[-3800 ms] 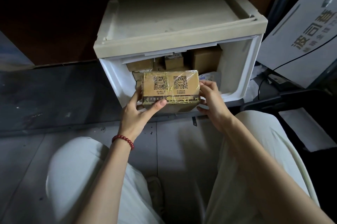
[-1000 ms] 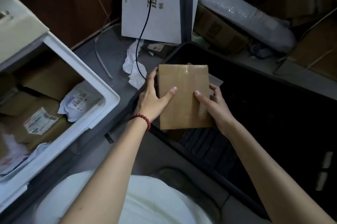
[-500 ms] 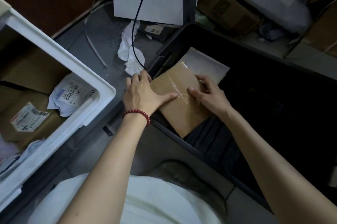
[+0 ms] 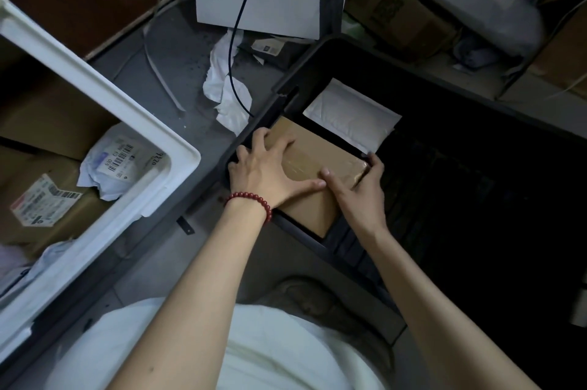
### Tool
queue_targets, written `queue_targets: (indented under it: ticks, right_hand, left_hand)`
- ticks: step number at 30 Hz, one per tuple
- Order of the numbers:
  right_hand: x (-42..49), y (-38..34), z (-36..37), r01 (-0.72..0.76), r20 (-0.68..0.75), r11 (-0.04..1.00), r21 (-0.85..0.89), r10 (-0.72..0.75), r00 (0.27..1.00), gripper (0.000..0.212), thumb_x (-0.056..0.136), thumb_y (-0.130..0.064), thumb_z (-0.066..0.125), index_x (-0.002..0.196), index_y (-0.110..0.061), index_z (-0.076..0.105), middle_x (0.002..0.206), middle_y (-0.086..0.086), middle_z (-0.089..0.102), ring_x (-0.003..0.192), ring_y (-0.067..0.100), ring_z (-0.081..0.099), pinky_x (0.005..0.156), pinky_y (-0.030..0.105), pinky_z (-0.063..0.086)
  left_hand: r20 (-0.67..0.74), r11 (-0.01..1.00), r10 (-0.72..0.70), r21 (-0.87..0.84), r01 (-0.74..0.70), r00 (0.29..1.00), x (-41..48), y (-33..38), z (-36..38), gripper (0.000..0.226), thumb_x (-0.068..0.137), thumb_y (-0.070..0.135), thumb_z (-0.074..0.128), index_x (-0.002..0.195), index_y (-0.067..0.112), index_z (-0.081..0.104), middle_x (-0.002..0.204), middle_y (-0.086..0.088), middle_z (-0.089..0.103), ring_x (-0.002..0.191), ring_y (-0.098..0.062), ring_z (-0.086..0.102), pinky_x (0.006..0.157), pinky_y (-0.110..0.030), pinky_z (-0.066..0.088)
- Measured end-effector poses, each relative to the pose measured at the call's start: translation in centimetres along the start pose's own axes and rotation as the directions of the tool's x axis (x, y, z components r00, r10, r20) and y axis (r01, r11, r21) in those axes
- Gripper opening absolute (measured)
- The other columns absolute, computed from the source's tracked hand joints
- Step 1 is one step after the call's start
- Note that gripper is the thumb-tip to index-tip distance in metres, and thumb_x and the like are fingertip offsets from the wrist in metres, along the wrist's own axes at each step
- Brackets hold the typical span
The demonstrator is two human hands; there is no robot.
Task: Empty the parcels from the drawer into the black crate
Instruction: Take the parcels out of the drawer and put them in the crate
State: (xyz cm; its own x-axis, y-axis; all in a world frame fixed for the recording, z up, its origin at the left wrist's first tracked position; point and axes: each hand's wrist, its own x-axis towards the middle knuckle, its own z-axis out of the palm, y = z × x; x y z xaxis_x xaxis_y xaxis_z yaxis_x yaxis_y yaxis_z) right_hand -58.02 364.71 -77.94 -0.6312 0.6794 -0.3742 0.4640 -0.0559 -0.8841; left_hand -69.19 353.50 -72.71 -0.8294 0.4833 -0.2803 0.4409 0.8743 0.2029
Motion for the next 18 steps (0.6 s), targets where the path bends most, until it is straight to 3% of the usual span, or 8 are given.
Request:
queue_targets:
  ticks: [2,3,7,10,14,18]
  right_hand:
    - [-0.3,-0.2,0.6,-0.003,0.006,1.000,0.006,0.003,1.000,0.101,0.080,-0.047,0.072,0.152,-0.018,0.007,0.146,0.005,0.044,0.132,0.021,0.043,0.109,0.037,0.038]
    - [-0.5,-0.2,0.9,0.002,0.012,1.000,-0.001,-0.002,1.000,0.100,0.080,-0.048,0.071,0.152,-0.018,0.008,0.145,0.005,0.044,0.132,0.021,0.043,0.109,0.037,0.038]
    - [-0.3,-0.6,0.9,0.010,0.014,1.000,0.005,-0.010,1.000,0.081,0.077,-0.044,0.076,0.139,-0.020,0.029,0.136,0.005,0.049,0.122,0.020,0.049,0.103,0.037,0.044]
    - [0.7,-1.2,0.6,0.013,0.033,1.000,-0.011,-0.012,0.999,0.073,0.075,-0.045,0.078,0.130,-0.023,0.036,0.129,0.003,0.053,0.117,0.021,0.053,0.101,0.040,0.046]
    - [1.3,-1.4,0.0,0.029,0.103,0.995,-0.099,-0.019,0.994,0.075,0.075,-0.054,0.074,0.131,-0.024,0.034,0.118,-0.002,0.053,0.110,0.018,0.054,0.090,0.029,0.046]
    - [2.0,-2.0,-1.6,0.014,0.259,0.974,-0.225,0.045,0.965,0.085,0.075,-0.057,0.072,0.141,-0.023,0.029,0.120,-0.003,0.050,0.102,0.013,0.050,0.084,0.024,0.039]
  left_hand:
    - [-0.016,0.999,-0.040,-0.025,0.039,0.999,-0.3,-0.5,0.0,0.093,0.057,0.083,0.059,0.137,0.041,0.037,0.144,0.003,0.027,0.124,-0.031,0.038,0.096,-0.047,0.037]
    - [-0.023,0.998,-0.056,-0.028,0.056,0.998,-0.4,-0.7,0.0,0.093,0.058,0.083,0.059,0.138,0.041,0.036,0.144,0.003,0.028,0.125,-0.031,0.037,0.097,-0.047,0.036]
    - [-0.097,0.996,-0.061,0.053,0.067,0.993,-0.9,-0.7,0.4,0.092,0.064,0.082,0.055,0.142,0.038,0.034,0.143,0.001,0.033,0.127,-0.026,0.032,0.098,-0.043,0.035]
    - [-0.123,0.997,-0.078,0.015,0.081,0.989,-1.0,-0.3,0.7,0.089,0.071,0.075,0.057,0.144,0.031,0.034,0.141,-0.002,0.035,0.127,-0.024,0.032,0.095,-0.039,0.039]
    - [-0.072,0.997,-0.067,-0.028,0.066,0.995,-1.0,-0.4,0.4,0.079,0.081,0.064,0.057,0.146,0.026,0.032,0.147,-0.002,0.031,0.133,-0.023,0.029,0.096,-0.042,0.041]
    - [0.021,0.998,-0.050,-0.037,0.050,0.999,-1.2,-0.5,-0.5,0.074,0.088,0.053,0.056,0.149,0.024,0.027,0.155,-0.002,0.021,0.140,-0.024,0.024,0.107,-0.044,0.033]
